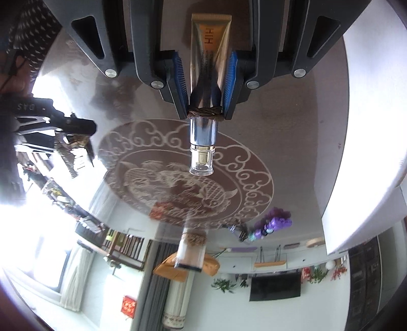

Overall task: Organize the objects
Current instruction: 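Carry the tube with the left tool into the bin while the right tool drops the bow clip there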

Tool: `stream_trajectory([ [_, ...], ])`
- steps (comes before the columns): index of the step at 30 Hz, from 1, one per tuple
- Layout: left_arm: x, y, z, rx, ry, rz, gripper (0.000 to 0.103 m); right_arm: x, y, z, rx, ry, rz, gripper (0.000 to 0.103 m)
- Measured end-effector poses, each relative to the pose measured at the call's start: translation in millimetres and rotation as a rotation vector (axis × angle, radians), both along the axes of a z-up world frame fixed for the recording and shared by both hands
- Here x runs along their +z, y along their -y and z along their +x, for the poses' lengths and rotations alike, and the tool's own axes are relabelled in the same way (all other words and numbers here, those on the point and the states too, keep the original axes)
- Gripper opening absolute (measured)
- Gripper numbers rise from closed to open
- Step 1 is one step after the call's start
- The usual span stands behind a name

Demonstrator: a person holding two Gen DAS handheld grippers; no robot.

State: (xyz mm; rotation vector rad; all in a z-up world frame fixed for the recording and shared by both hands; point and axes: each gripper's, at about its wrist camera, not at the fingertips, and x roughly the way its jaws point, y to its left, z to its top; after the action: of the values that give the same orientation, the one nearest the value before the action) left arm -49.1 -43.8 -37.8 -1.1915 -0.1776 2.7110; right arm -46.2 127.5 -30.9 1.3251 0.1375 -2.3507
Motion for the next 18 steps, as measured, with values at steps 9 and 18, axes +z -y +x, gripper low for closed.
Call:
stream_trajectory([
  [9, 78.7, 53.1, 51.9, 0.061, -0.125, 0.132, 0.027, 54.6, 41.7, 17.7, 0.064, -0.02, -0.155, 0.053],
  [18, 136.4, 178.5, 101.3, 0.339, -0.191, 0.017, 0.027, 142.1, 202.4, 30.2, 0.394, -0.071, -0.339, 0.053],
])
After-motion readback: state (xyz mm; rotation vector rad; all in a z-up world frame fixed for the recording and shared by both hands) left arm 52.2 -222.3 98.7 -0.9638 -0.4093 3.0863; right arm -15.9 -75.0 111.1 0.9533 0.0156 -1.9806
